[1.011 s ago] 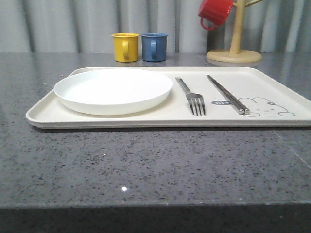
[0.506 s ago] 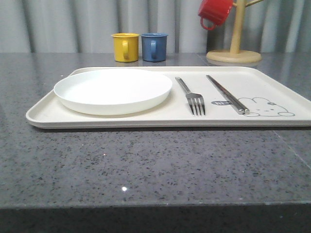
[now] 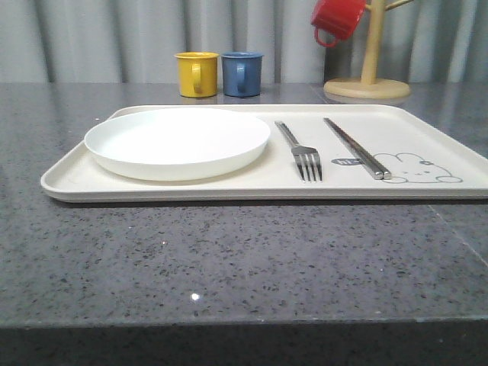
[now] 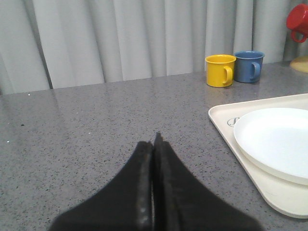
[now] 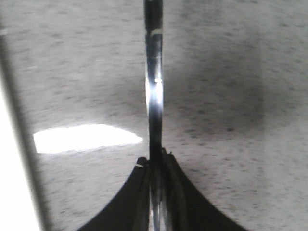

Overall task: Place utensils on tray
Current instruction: 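Move the right gripper to the steel spoon and grasp it, then lower the spoon onto the tray beside the chopsticks and release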

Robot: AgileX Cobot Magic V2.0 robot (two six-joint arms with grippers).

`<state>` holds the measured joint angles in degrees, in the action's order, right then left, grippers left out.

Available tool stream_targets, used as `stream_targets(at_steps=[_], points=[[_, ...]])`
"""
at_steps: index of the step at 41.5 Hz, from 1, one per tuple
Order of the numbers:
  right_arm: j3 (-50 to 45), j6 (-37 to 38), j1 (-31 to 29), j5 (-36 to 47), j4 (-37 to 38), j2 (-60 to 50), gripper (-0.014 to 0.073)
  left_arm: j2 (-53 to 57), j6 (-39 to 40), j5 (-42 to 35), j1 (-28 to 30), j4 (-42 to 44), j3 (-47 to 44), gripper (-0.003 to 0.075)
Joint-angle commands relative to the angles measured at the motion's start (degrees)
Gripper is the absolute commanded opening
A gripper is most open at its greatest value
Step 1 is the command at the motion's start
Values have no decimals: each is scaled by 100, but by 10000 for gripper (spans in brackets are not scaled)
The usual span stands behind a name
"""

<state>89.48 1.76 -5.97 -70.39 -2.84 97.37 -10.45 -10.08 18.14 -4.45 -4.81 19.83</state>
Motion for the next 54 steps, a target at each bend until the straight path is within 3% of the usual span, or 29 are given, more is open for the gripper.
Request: stream_targets(at_steps=[1, 15, 54], points=[[147, 79, 315, -605, -180, -370, 36, -55, 47, -495, 1, -66, 169, -19], [147, 456, 1271, -133, -647, -347, 36, -55, 47, -495, 1, -66, 169, -19], [147, 662, 1289, 339, -1030, 584, 38, -55, 47, -495, 1, -66, 169, -19]])
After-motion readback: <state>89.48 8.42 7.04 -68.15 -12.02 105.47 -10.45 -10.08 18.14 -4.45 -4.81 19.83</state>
